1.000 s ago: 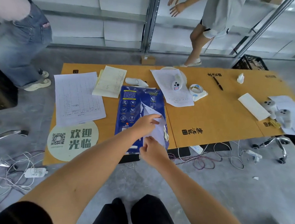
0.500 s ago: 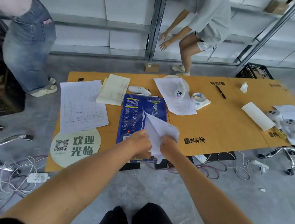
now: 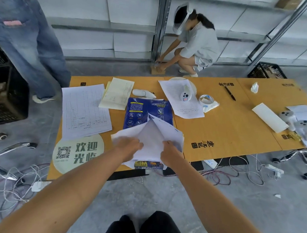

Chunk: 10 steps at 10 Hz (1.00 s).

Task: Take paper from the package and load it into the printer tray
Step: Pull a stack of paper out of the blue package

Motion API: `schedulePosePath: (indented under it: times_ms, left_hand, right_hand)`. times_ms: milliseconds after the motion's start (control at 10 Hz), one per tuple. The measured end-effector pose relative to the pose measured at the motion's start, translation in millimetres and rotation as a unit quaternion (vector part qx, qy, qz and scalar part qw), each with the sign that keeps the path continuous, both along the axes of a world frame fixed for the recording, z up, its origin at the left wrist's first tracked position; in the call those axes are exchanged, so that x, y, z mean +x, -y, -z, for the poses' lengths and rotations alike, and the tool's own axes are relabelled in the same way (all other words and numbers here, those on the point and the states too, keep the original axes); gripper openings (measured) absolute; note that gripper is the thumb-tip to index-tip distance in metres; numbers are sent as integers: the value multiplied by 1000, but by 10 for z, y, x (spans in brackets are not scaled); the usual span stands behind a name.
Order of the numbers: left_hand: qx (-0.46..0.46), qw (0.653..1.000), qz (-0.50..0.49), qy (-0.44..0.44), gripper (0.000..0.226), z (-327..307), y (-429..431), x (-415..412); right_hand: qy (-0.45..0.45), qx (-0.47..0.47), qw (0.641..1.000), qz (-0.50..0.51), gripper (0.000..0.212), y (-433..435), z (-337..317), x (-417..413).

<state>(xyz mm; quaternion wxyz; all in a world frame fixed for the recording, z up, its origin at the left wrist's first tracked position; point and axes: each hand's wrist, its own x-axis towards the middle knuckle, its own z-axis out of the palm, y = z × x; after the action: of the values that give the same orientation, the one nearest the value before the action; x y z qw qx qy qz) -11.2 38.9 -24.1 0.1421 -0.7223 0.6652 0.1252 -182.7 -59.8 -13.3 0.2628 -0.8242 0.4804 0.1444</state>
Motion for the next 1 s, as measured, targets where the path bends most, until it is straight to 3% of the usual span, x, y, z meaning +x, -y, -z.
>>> schedulePosePath:
  times_ms: [100,200,400,600,700,800,900,1000]
  left_hand:
    - [0,997,-45,68,37,21,-34,23]
    - [67,988,-97,102,38,-5,-117,171]
    - [90,980,-174,-41,25,61,-226,77]
    - [52,921,-347,-169,15,118,-321,22]
    - [-6,855,-446,-266,19,147,-382,-33]
    - [-75,764,-552,-326,22,172,-390,-112]
    - [-111,661,-635,-383,32,195,-380,-160]
    - [-130,585,-685,-413,26,153,-376,-149]
  right_hand:
    - [-42,-44,998,-5,42,-9,3,-22]
    - [-50,-70,996,15,44,1,11,-25]
    - [-59,-59,994,65,27,-16,52,-67]
    - [12,29,982,186,20,178,60,-166]
    - [55,83,957,271,13,260,53,-169]
    - [92,131,922,353,22,275,48,-160]
    - [101,123,919,361,27,264,70,-176]
    - [119,133,905,386,29,300,100,-223]
